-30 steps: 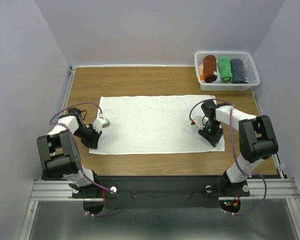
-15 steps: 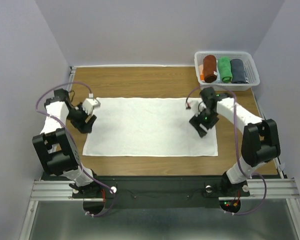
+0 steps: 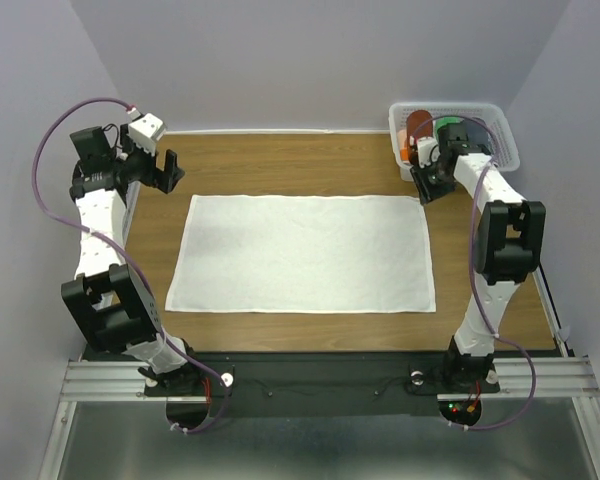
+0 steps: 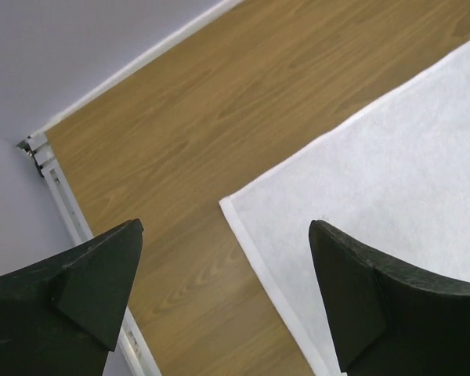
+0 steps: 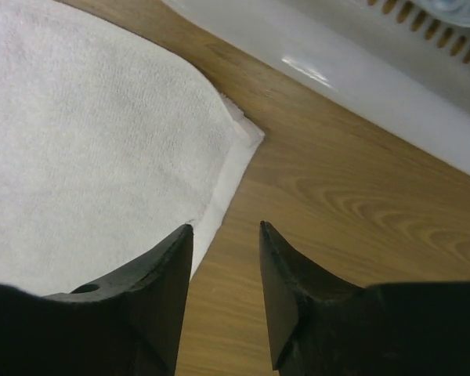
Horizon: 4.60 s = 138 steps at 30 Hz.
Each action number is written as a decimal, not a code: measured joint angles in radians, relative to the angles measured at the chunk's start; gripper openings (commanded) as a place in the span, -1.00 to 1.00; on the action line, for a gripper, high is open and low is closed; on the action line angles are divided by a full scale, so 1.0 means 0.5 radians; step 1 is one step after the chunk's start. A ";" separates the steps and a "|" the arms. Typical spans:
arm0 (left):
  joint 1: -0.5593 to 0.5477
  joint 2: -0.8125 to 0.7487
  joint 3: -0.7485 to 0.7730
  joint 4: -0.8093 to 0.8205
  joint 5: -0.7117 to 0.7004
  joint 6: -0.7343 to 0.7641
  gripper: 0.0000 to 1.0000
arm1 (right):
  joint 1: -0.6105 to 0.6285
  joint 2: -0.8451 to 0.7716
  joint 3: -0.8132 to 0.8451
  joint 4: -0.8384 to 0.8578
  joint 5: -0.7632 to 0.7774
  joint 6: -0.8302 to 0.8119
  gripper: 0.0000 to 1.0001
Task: Roll the towels
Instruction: Flatten the towel, then fold the towel
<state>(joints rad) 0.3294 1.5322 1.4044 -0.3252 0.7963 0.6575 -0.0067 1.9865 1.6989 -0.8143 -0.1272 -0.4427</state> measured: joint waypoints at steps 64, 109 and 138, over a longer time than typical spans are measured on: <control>-0.336 1.422 0.757 -0.263 -0.810 0.096 0.01 | 0.029 0.230 -0.159 0.517 -0.062 -0.536 -0.63; -0.123 1.070 0.699 -0.489 -0.432 0.225 -1.00 | 0.056 -0.141 -0.300 0.534 -0.079 -0.581 -0.99; 0.179 0.121 -0.724 -0.959 -0.497 1.344 -1.00 | 0.276 -0.720 -1.040 0.183 -0.262 -0.606 -0.17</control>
<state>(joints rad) 0.4187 1.5929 1.0424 -0.8047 0.5480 1.3296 0.1314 1.6264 1.1790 -0.7227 -0.2581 -0.7456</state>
